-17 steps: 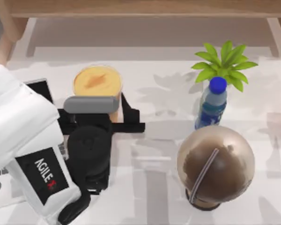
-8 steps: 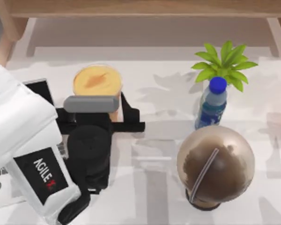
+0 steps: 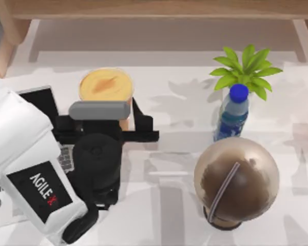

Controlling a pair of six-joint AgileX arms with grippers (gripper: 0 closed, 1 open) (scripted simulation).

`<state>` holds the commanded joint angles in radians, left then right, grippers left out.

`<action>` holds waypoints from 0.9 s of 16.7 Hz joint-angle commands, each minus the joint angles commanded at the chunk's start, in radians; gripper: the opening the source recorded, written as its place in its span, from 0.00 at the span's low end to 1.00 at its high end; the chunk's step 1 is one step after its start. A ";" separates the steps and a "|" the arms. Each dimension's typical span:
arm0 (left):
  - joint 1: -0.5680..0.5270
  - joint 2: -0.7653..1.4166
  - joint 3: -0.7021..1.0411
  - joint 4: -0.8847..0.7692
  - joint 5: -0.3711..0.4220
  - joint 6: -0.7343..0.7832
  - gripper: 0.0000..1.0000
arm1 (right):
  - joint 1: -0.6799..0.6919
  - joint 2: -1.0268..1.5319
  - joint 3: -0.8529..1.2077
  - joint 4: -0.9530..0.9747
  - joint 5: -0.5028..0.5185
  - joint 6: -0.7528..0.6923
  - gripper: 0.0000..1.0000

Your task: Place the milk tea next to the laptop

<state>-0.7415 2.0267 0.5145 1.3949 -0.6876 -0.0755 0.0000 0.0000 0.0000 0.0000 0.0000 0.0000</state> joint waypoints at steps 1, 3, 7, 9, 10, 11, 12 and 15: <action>0.000 0.004 0.001 0.002 0.000 0.002 0.00 | 0.000 0.000 0.000 0.000 0.000 0.000 1.00; -0.002 -0.005 0.010 0.009 -0.001 0.001 0.00 | 0.000 0.000 0.000 0.000 0.000 0.000 1.00; -0.024 -0.063 0.036 0.032 -0.017 -0.008 0.00 | 0.000 0.000 0.000 0.000 0.000 0.000 1.00; -0.042 -0.094 0.033 0.034 -0.031 -0.014 0.00 | 0.000 0.000 0.000 0.000 0.000 0.000 1.00; -0.052 -0.110 0.028 0.031 -0.041 -0.016 0.00 | 0.000 0.000 0.000 0.000 0.000 0.000 1.00; -0.062 -0.127 0.021 0.028 -0.050 -0.019 0.00 | 0.000 0.000 0.000 0.000 0.000 0.000 1.00; -0.073 -0.143 0.012 0.023 -0.061 -0.022 0.00 | 0.000 0.000 0.000 0.000 0.000 0.000 1.00; -0.108 -0.194 -0.026 0.000 -0.097 -0.029 0.00 | 0.000 0.000 0.000 0.000 0.000 0.000 1.00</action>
<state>-0.8496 1.8329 0.4889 1.3954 -0.7850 -0.1048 0.0000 0.0000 0.0000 0.0000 0.0000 0.0000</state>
